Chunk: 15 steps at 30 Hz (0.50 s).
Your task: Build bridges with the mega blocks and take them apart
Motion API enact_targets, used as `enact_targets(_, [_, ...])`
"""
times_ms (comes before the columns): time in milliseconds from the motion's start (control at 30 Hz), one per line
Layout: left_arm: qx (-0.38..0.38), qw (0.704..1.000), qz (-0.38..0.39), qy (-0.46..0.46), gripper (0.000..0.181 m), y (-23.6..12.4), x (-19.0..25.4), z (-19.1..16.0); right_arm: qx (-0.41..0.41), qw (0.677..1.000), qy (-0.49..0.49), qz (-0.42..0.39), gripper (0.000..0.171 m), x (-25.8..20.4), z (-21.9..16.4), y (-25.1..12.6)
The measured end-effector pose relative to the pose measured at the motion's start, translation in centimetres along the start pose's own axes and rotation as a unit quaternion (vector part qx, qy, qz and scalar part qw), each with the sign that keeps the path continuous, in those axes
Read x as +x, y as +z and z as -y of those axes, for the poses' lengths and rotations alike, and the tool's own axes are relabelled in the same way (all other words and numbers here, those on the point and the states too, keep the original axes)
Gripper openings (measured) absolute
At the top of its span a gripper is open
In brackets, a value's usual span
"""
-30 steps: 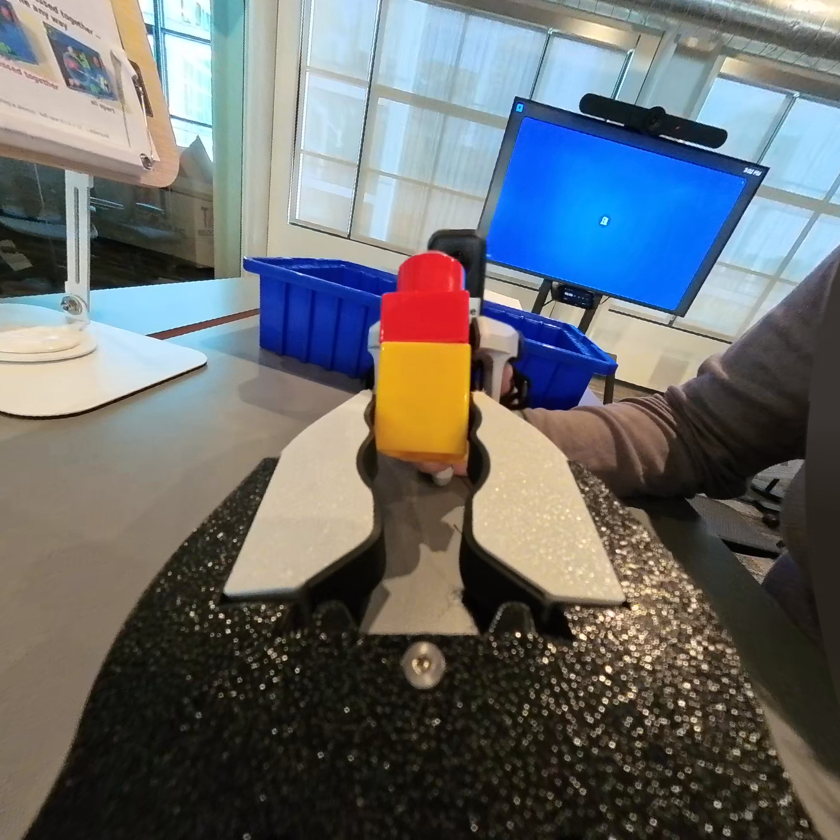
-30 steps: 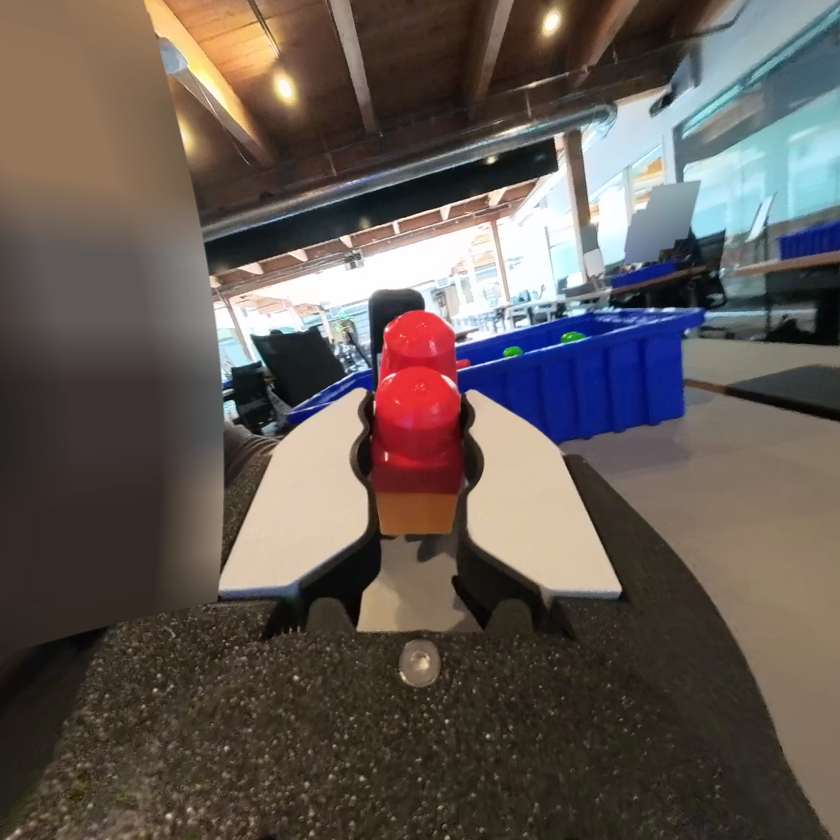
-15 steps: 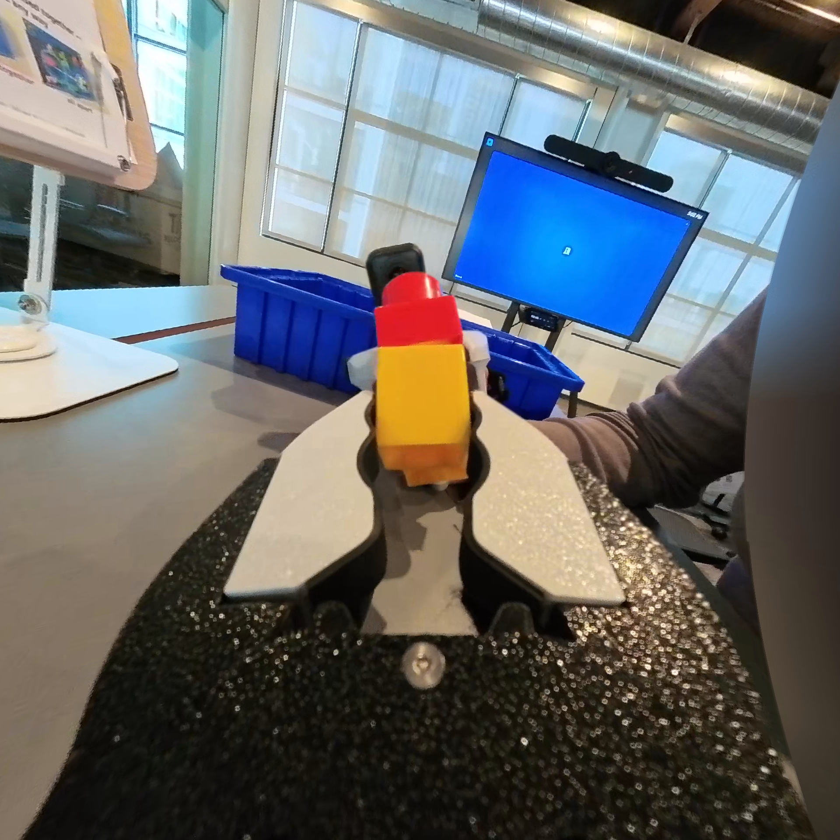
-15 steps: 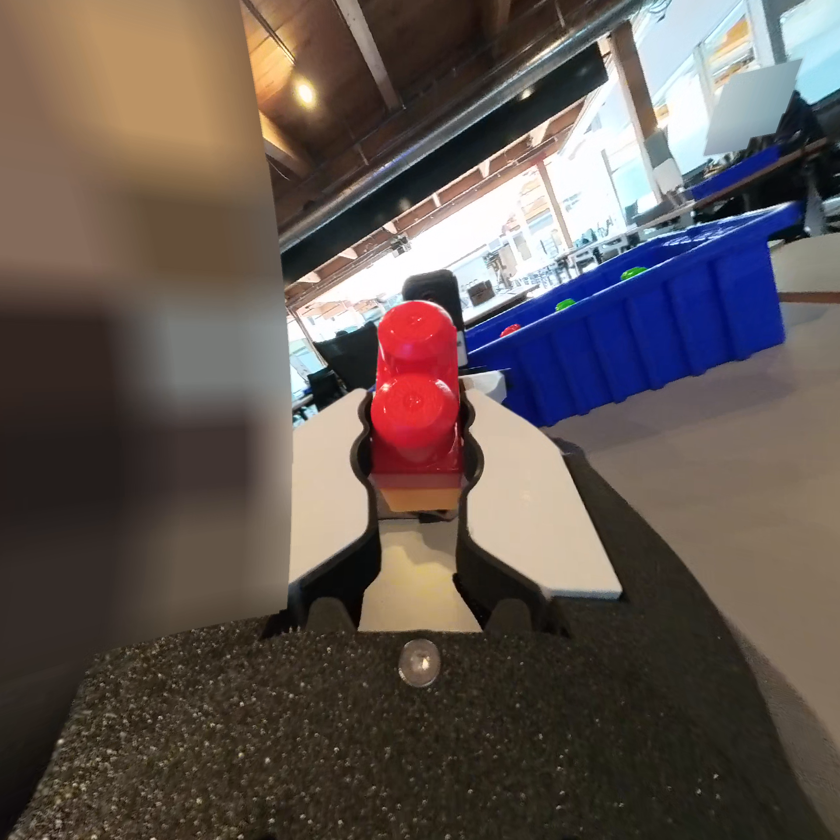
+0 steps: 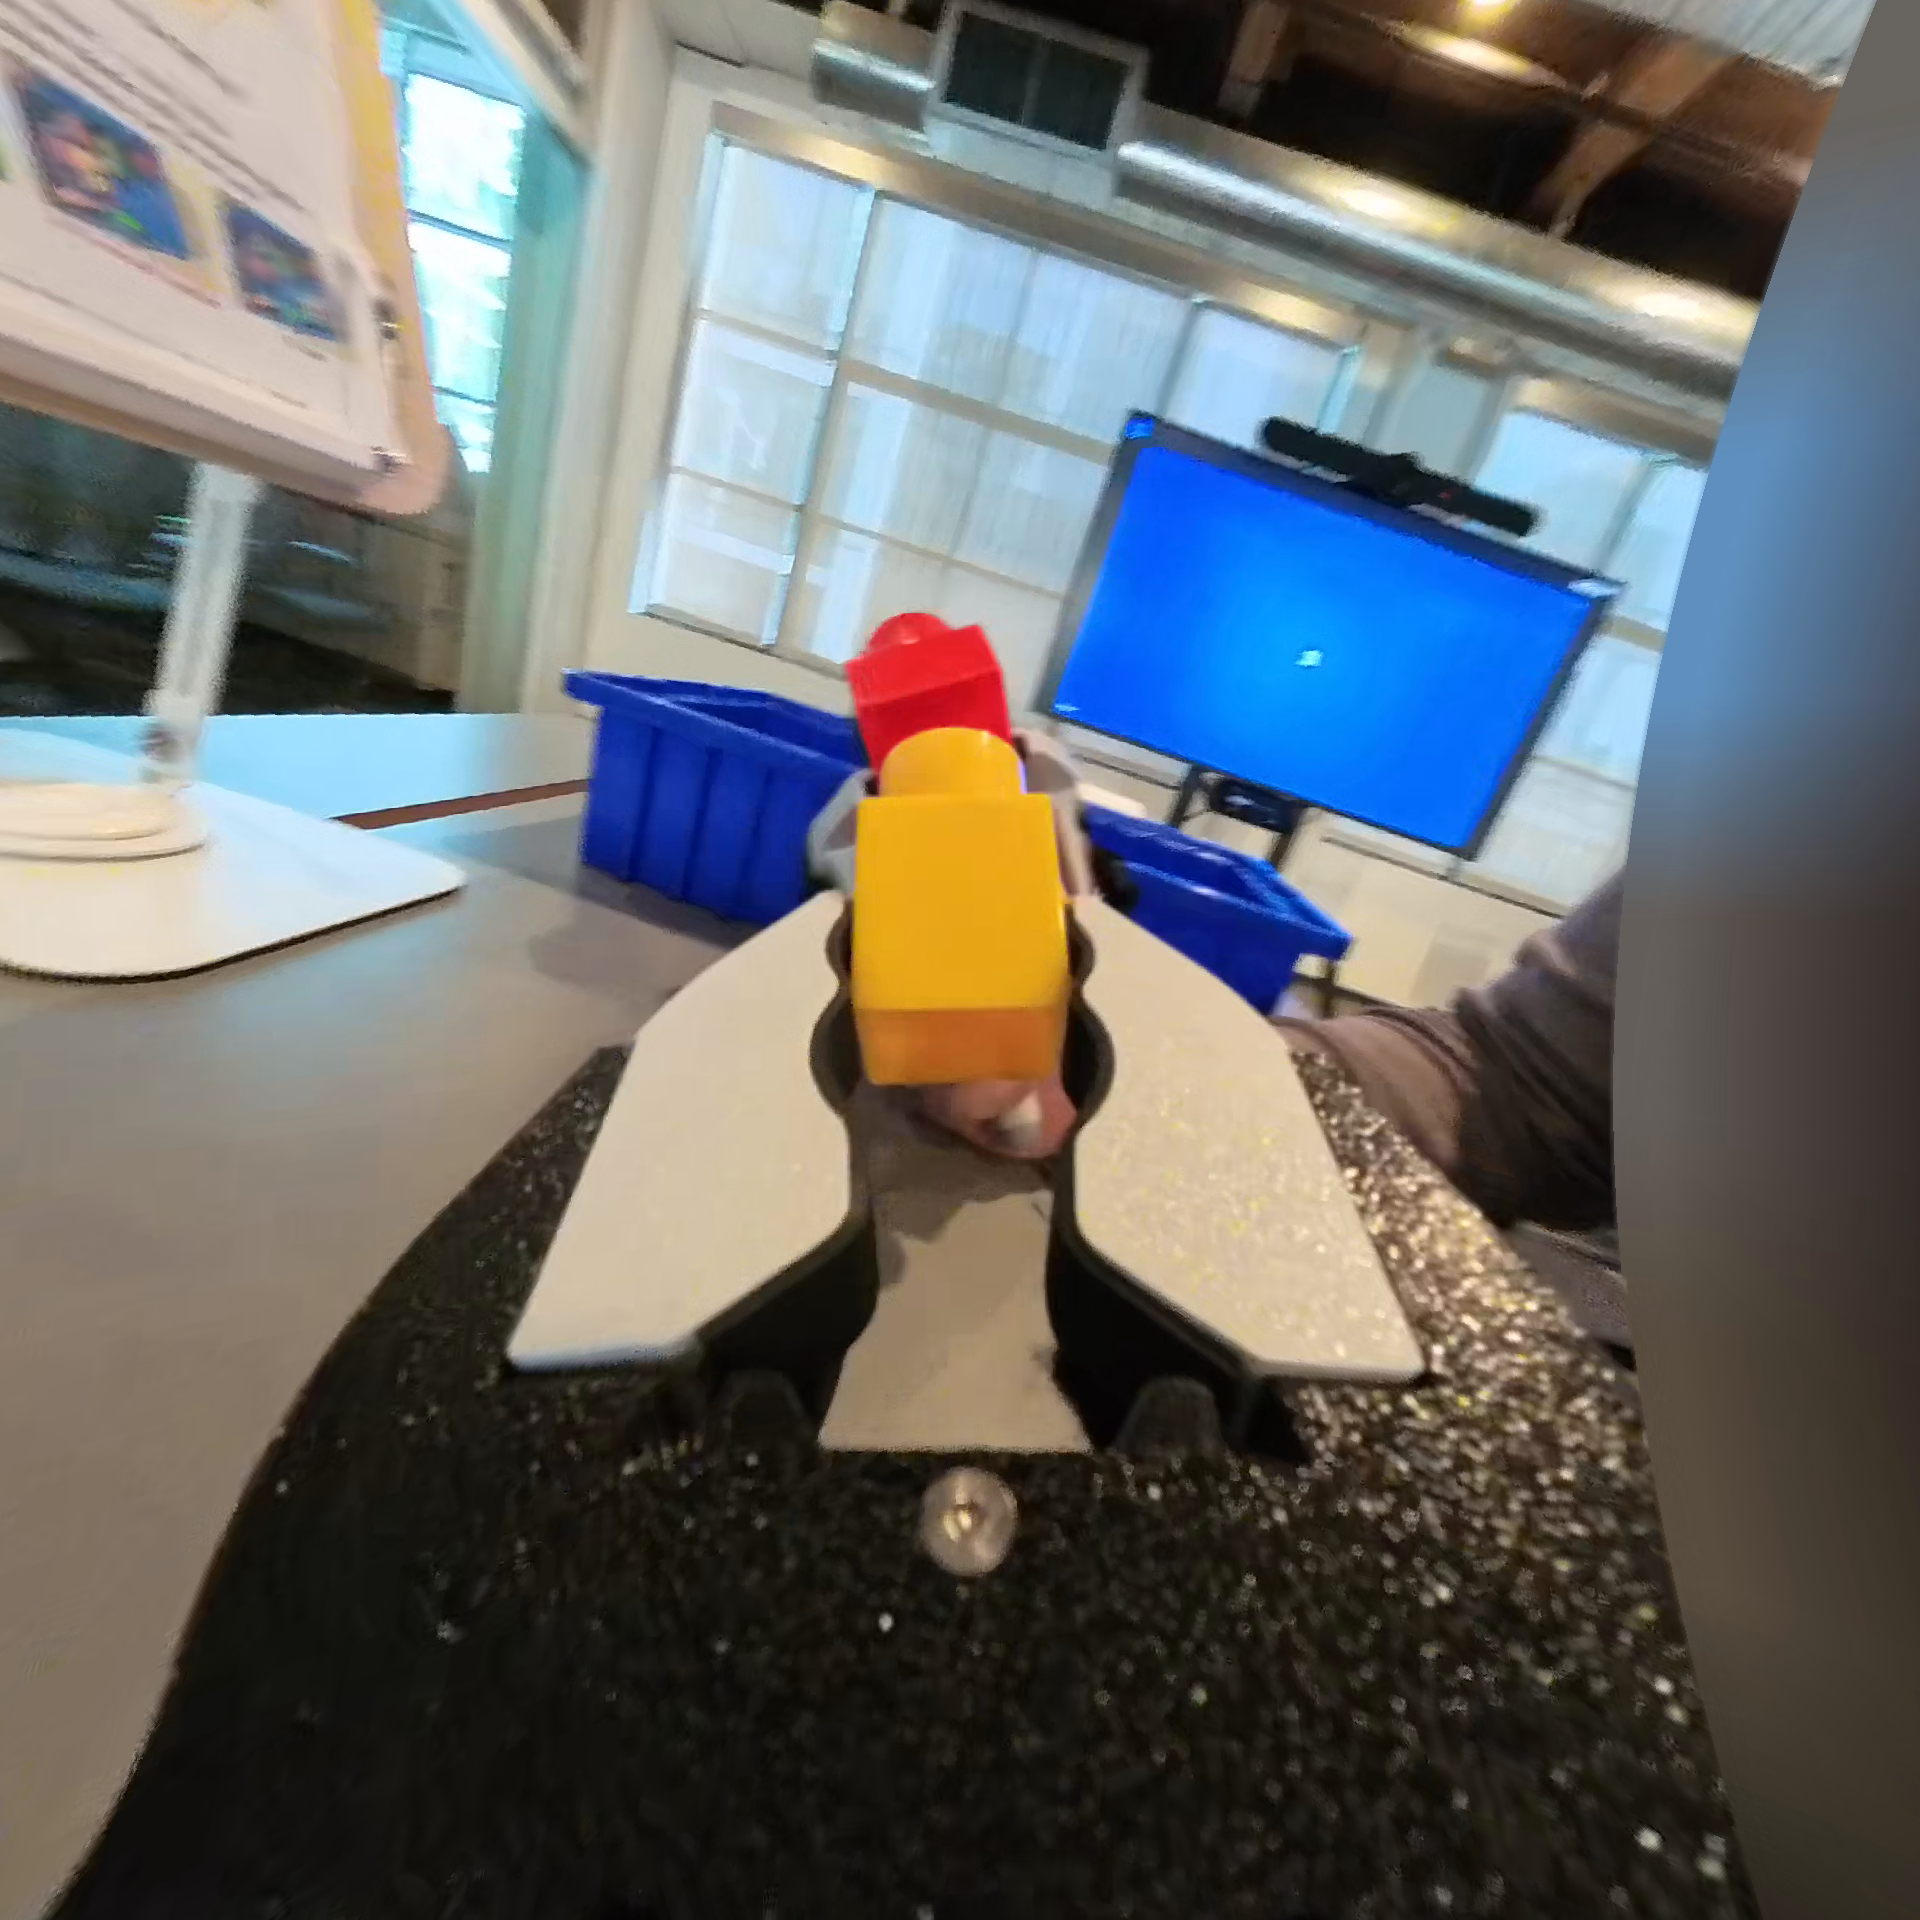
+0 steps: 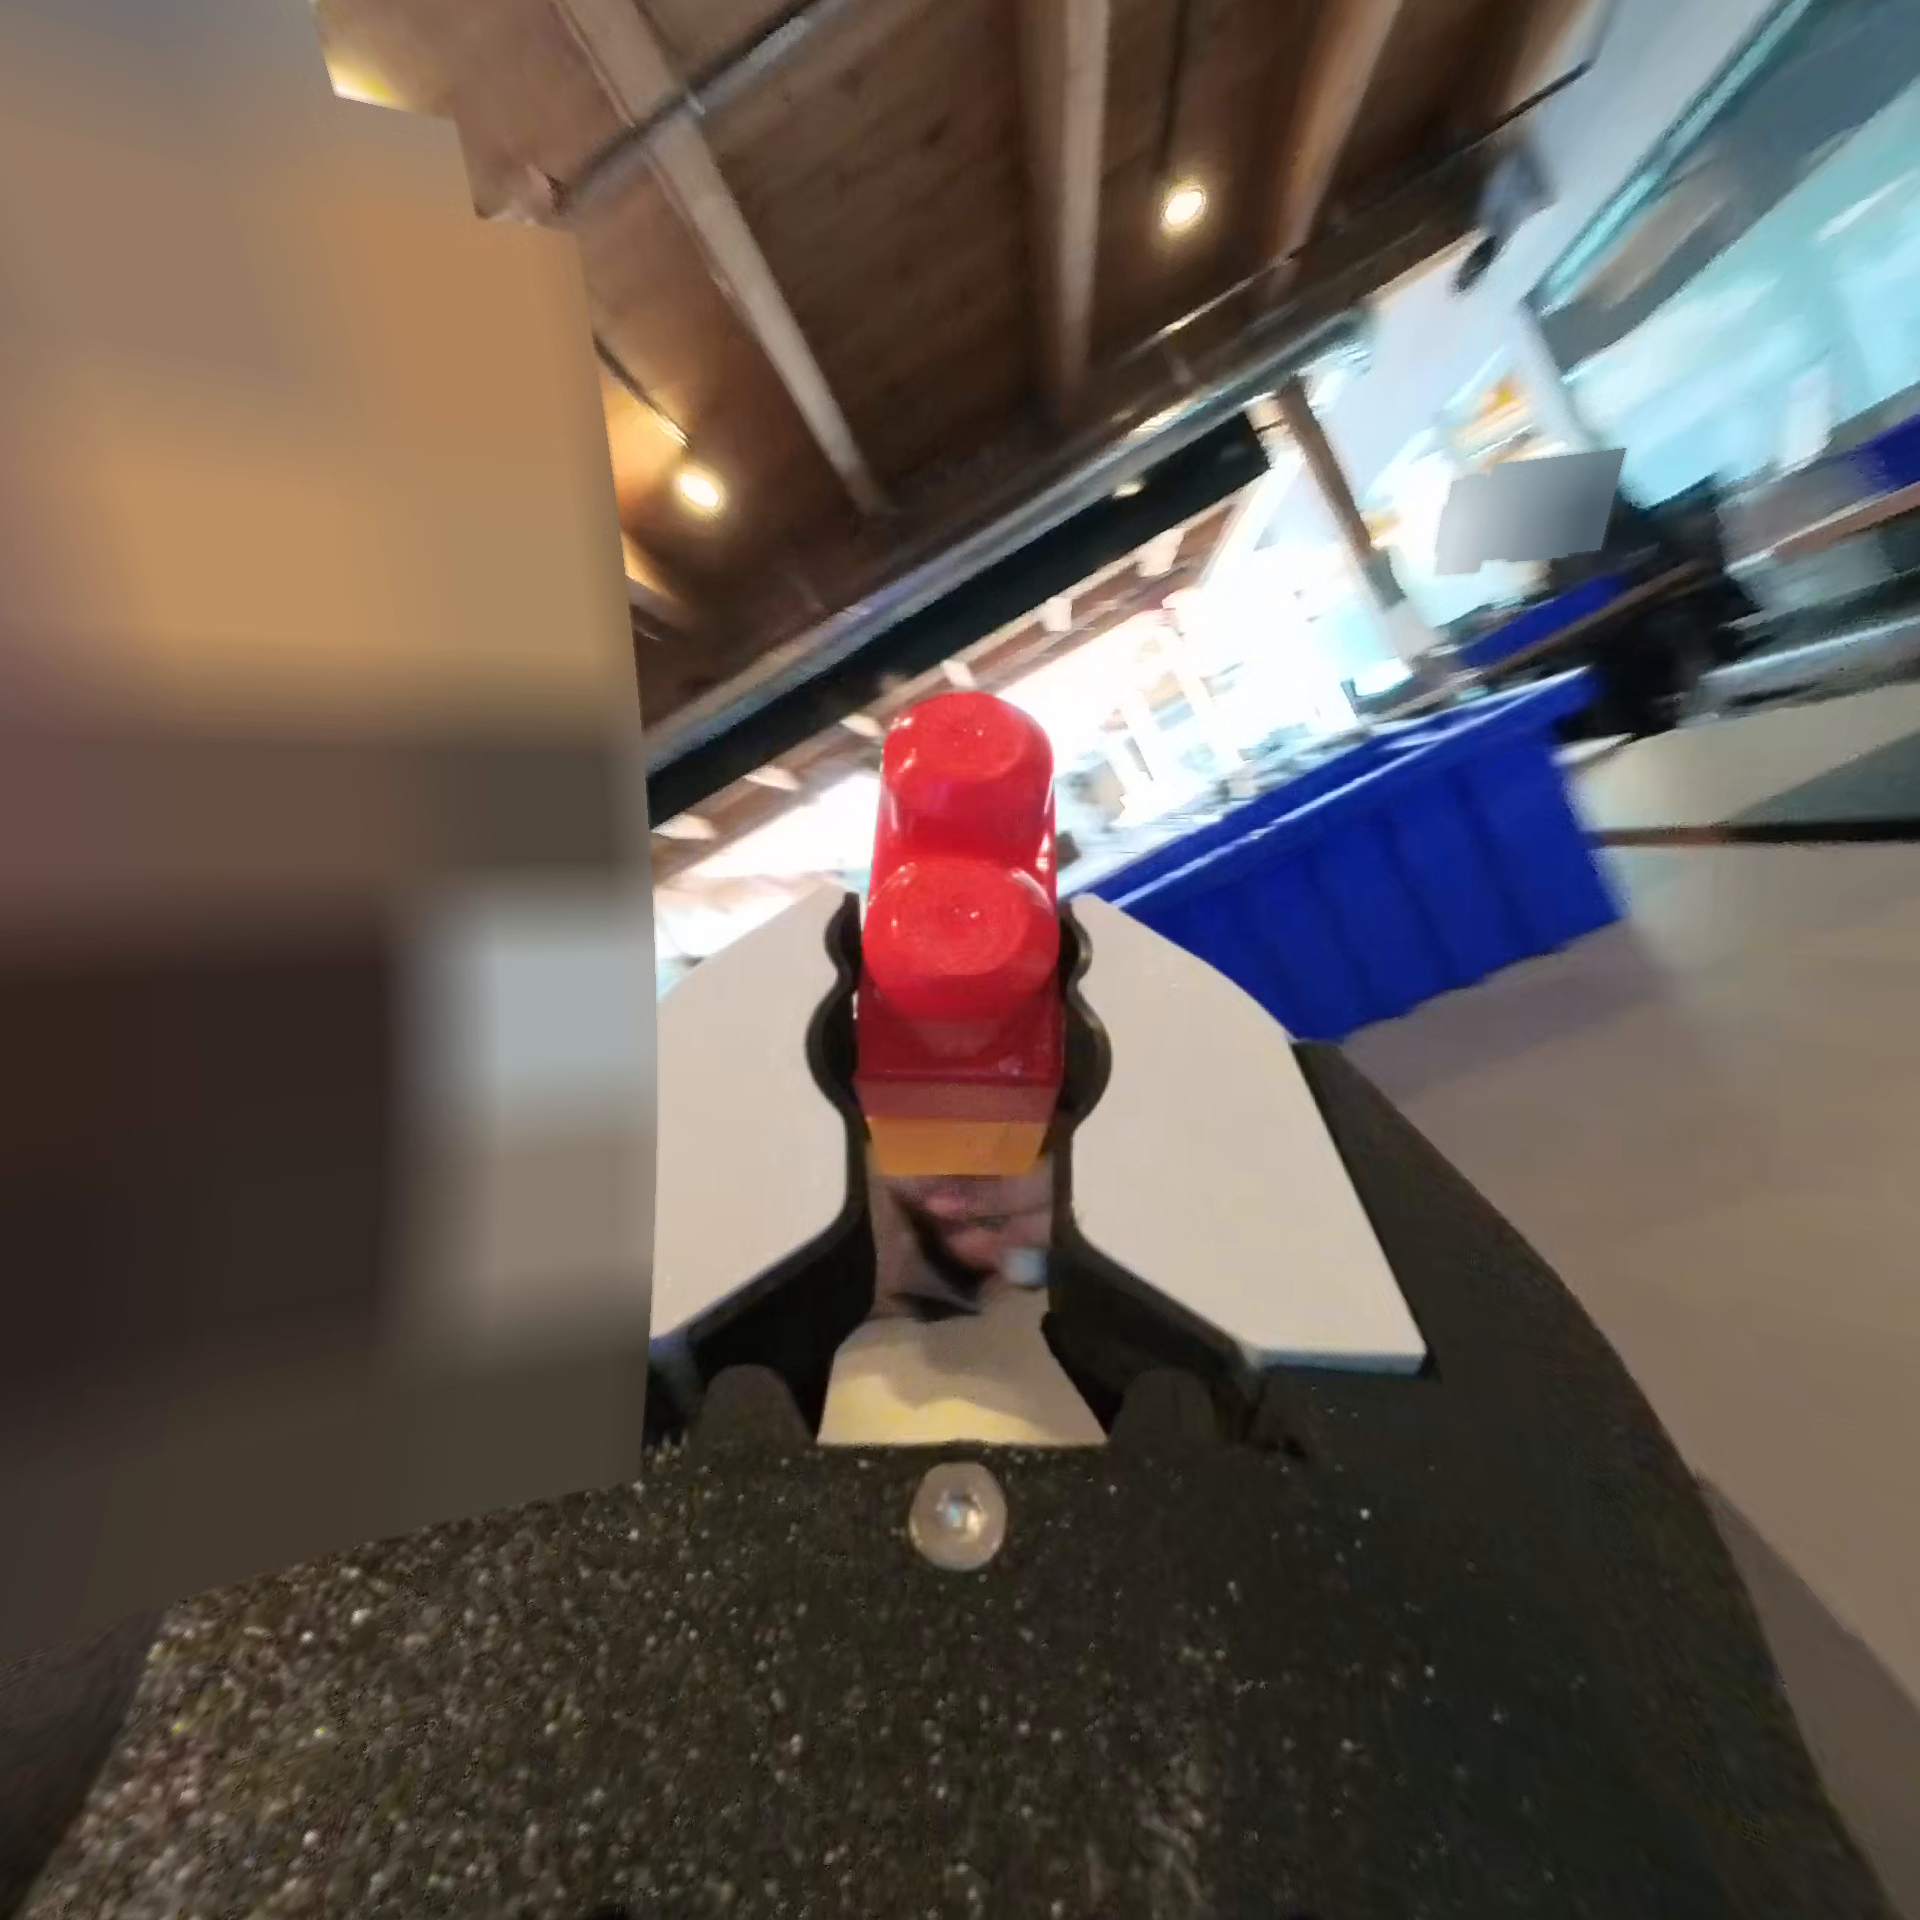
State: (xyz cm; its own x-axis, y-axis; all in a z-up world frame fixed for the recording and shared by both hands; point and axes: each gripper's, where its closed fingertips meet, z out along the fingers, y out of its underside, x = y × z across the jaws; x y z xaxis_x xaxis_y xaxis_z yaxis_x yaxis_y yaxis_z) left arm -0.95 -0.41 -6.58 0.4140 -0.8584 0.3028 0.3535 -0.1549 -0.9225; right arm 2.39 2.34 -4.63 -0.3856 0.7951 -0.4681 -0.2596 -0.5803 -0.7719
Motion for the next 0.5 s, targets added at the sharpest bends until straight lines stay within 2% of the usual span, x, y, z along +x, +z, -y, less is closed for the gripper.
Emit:
enact_targets(33, [-0.004,1.0,0.021,0.013,0.036,0.0,-0.4,-0.1,-0.01,0.999,-0.039,-0.032,0.035,0.4,-0.1,0.0])
enact_targets(267, [-0.03,0.984,0.113,0.132,0.036,0.1,-1.6,-0.2,-0.051,0.945,-0.22,-0.235,0.035,3.4,0.3,-1.2])
enact_targets(500, [-0.067,0.956,0.187,0.218,0.036,0.1,-2.8,-0.7,-0.051,0.9,-0.32,-0.293,0.035,3.2,1.2,-1.6])
